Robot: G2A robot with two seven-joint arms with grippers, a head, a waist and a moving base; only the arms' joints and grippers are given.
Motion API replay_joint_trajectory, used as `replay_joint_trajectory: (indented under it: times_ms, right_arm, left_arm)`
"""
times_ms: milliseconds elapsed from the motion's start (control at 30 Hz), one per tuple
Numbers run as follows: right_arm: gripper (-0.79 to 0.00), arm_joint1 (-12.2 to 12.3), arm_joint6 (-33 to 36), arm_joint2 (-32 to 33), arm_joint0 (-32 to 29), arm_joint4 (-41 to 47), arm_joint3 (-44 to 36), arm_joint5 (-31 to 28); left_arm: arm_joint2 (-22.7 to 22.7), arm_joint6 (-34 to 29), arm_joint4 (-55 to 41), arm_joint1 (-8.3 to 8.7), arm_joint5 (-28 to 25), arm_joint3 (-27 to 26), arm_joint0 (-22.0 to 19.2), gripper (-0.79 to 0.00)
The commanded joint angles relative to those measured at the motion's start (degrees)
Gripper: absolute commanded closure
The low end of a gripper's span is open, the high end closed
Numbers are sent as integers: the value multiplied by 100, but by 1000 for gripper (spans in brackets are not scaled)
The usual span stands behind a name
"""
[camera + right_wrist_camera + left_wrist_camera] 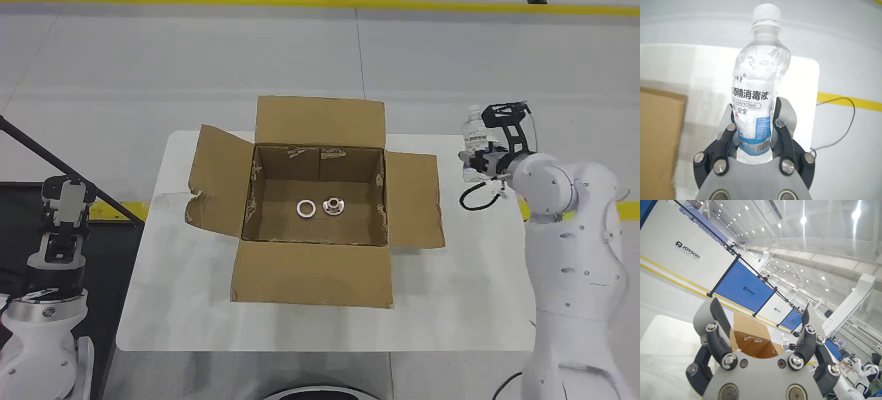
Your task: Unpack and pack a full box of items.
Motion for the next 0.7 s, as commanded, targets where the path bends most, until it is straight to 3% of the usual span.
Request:
replay_joint_trajectory:
  times_ms: [0, 167, 300, 467, 667]
  right_arm:
    - [0, 10, -2, 107, -606, 375, -1360, 11]
    - [0, 11, -182, -41, -1435, 931, -3131, 3]
    - [0, 3, -347, -570, -1653, 979, -3674, -95]
    - [0, -47, -461, -1605, -1473, 625, -3543, -49]
    - [0, -169, -369, -2736, -818, 501, -2621, -54]
  left_arm:
    - [0, 0, 0, 0, 0, 0, 0, -785]
    - [0, 0, 0, 0, 0, 0, 0, -785]
    - [0, 0, 0, 0, 0, 0, 0, -785]
    - [0, 0, 0, 0, 0, 0, 0, -785]
    - [0, 0, 0, 0, 0, 0, 0, -785]
